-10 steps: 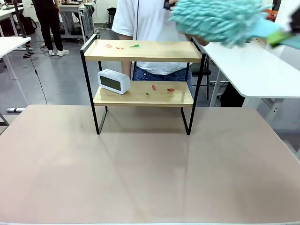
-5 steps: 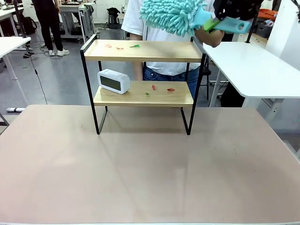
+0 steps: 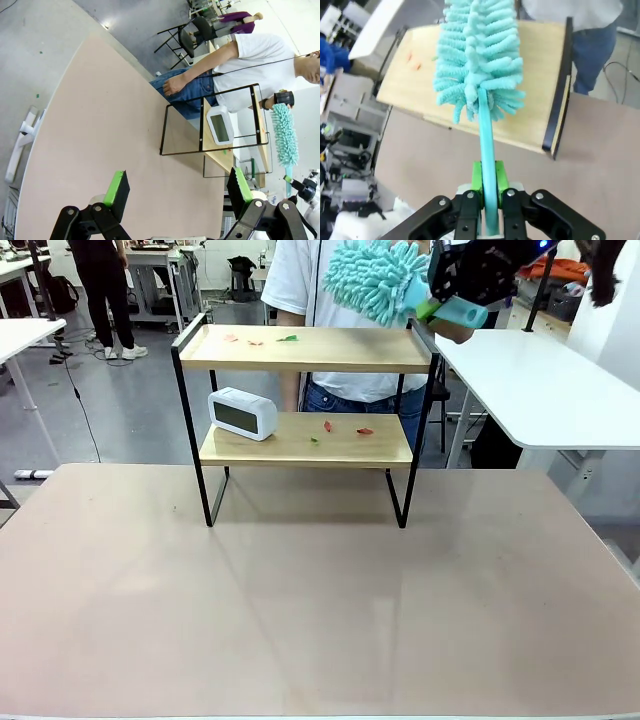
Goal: Clean the shelf.
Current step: Clean the specific tier of the Shelf with the Duster once objects are removed.
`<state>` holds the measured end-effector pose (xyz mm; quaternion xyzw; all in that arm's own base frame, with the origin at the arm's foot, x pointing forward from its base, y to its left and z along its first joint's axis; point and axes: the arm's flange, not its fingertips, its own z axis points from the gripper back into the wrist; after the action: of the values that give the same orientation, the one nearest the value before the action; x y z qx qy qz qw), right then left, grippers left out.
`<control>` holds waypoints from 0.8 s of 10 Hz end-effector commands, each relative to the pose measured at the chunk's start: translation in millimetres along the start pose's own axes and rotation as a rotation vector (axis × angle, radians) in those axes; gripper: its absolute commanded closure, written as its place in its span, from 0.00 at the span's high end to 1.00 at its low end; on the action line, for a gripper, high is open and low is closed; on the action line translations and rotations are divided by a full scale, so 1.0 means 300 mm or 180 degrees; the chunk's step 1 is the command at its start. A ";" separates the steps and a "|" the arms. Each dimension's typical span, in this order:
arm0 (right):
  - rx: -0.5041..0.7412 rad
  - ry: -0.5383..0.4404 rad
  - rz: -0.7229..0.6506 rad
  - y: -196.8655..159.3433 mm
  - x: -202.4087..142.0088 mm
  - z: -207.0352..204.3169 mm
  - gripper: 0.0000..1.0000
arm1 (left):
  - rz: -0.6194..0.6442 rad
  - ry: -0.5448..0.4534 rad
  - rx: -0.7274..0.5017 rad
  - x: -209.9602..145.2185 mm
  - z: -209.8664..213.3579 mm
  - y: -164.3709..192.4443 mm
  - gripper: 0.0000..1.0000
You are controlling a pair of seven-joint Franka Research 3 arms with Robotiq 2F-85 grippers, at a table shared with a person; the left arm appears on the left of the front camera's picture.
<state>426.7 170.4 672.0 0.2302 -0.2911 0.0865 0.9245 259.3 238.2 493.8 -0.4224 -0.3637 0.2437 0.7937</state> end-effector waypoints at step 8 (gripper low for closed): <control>-0.0307 0.0128 -0.0181 0.039 -0.034 -0.144 0.00 | -0.0060 -0.0027 -0.0075 0.002 -0.002 0.003 1.00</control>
<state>435.2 191.8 640.1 0.1964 -0.2724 0.0563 0.9402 259.2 238.3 493.9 -0.4223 -0.3638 0.2437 0.7937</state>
